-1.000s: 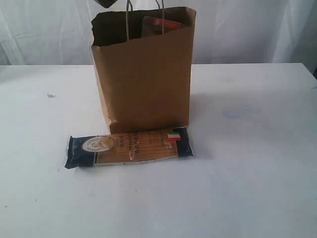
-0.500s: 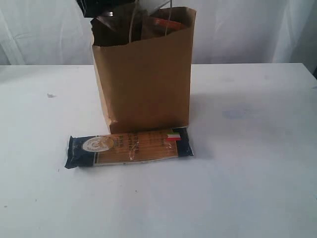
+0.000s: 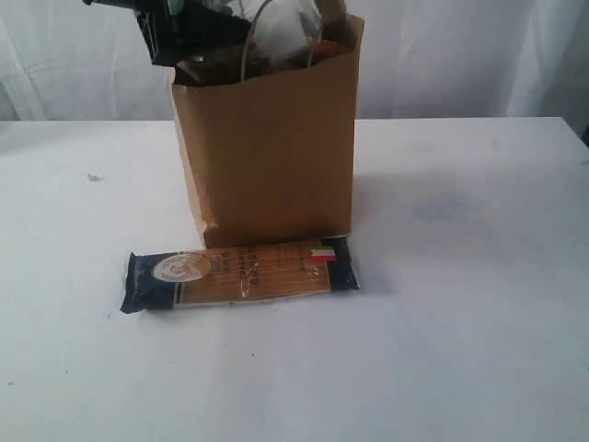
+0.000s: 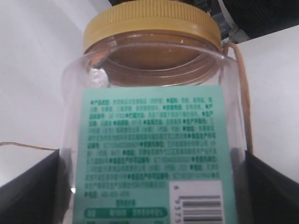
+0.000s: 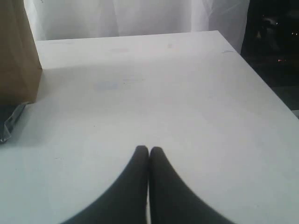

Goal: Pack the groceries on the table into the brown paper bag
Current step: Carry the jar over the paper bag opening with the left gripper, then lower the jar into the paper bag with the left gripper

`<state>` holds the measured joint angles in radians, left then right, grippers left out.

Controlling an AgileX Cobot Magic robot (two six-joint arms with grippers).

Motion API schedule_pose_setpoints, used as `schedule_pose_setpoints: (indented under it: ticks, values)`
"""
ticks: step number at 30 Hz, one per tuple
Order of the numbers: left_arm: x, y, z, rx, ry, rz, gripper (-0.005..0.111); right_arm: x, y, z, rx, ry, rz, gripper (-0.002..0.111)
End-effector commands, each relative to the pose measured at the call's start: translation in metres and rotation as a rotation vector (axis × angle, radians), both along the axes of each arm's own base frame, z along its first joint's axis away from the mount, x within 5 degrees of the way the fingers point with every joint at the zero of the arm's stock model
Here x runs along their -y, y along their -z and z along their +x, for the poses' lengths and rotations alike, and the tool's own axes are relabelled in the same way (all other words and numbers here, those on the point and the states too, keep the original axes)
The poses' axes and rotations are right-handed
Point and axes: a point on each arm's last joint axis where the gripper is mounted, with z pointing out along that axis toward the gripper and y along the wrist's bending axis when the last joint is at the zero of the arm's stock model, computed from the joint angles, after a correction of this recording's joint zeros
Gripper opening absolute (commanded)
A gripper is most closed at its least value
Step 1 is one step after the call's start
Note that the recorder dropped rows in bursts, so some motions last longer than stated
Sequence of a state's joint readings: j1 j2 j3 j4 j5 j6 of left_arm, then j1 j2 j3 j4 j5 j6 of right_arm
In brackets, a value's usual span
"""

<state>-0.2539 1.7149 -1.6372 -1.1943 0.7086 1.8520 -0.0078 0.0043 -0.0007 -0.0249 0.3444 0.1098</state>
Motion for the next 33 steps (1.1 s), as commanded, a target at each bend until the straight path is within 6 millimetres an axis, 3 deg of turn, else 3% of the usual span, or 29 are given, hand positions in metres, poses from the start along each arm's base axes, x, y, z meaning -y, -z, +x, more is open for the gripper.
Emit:
schedule_pose_setpoints:
  ticks: [1,10,13,23,33]
  values:
    - [0.002,-0.006,-0.012,-0.001,0.111,0.013,0.0,0.0,-0.001,0.0,0.013,-0.001,-0.002,0.0]
    - [-0.001,0.008,-0.018,-0.001,0.19,0.19,0.0,0.0,-0.001,0.0,0.013,-0.001,-0.002,0.0]
    - [-0.001,0.008,-0.018,0.001,0.186,0.191,0.009,0.0,-0.001,0.0,0.013,-0.001,-0.002,0.0]
    - [-0.001,0.008,-0.018,0.0,0.185,0.193,0.055,0.0,-0.001,0.0,0.011,-0.001,-0.002,0.0]
    - [-0.005,0.003,-0.023,0.036,0.175,0.245,0.064,0.0,-0.001,0.0,0.013,-0.001,-0.002,0.0]
